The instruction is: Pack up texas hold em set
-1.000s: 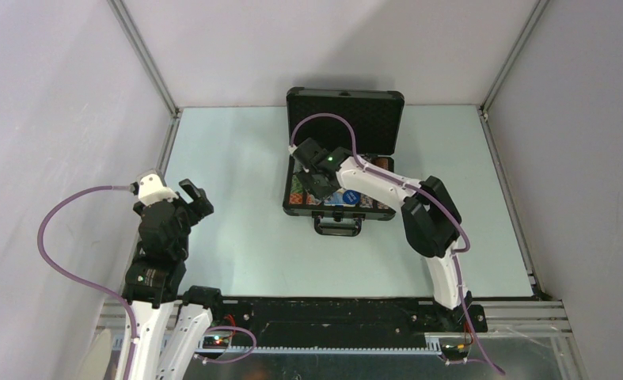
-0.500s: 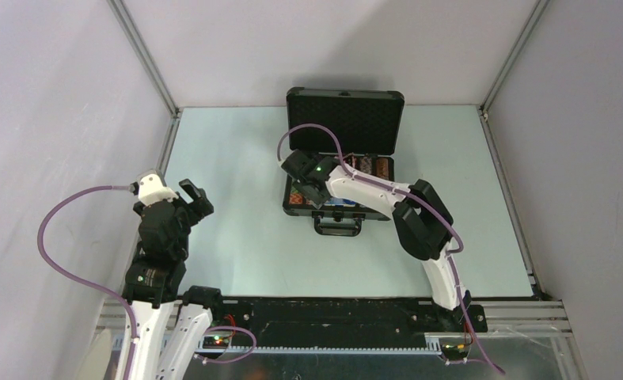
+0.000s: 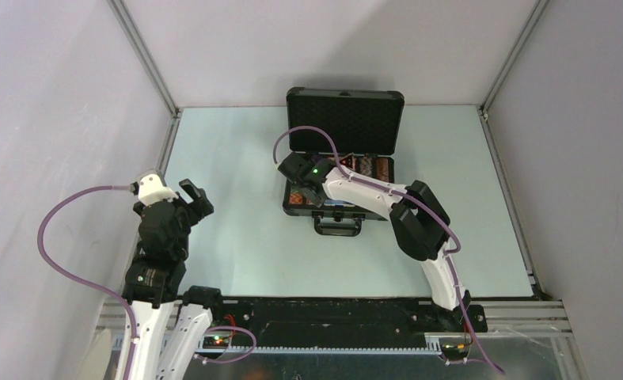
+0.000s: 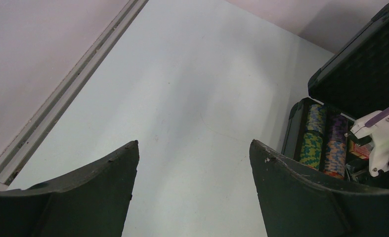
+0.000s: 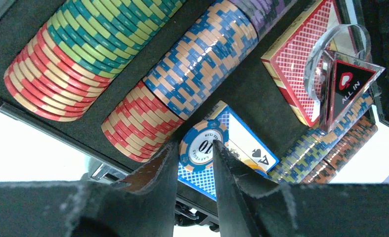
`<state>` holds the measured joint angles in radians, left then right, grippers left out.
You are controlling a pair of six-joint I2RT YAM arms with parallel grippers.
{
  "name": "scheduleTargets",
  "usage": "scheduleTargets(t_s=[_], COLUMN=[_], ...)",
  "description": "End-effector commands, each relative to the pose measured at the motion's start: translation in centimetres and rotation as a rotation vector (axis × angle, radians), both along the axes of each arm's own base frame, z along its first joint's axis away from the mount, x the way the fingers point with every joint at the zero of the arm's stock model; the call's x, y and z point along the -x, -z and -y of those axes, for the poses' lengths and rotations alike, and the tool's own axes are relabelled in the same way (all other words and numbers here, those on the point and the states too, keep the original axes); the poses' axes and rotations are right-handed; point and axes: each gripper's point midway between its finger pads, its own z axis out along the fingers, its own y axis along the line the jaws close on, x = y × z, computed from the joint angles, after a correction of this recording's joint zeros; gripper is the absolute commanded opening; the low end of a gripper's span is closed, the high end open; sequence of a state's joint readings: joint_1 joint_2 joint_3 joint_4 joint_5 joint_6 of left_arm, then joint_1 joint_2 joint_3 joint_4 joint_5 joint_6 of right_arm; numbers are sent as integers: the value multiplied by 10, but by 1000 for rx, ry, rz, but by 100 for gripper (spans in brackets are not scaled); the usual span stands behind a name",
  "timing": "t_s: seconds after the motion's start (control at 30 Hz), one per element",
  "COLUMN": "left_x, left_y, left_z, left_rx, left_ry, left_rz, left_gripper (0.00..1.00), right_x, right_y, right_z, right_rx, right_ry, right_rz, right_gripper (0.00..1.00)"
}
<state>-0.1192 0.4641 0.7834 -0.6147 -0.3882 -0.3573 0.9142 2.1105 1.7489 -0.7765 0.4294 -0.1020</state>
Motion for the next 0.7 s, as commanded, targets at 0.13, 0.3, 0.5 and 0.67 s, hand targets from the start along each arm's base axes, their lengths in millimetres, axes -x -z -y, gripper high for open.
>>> scheduleTargets(t_s=[0.13, 0.3, 0.5, 0.67], left_x=[-2, -3, -3, -3], left_y=[-4, -4, -4, -4], left_z=[0, 0, 0, 0], left_rx=[-12, -11, -11, -12], left_ry=[6, 6, 7, 7], left_rz=[17, 18, 16, 16], left_gripper=[87, 87, 87, 87], right_x=[-10, -13, -19, -24], right_y=[-12, -20, -28, -34], right_z=[-6, -6, 1, 6], right_rx=[-83, -127, -157, -182], right_ry=[23, 44, 79, 107], right_rz=[8, 11, 24, 33], right_gripper=[27, 19, 10, 6])
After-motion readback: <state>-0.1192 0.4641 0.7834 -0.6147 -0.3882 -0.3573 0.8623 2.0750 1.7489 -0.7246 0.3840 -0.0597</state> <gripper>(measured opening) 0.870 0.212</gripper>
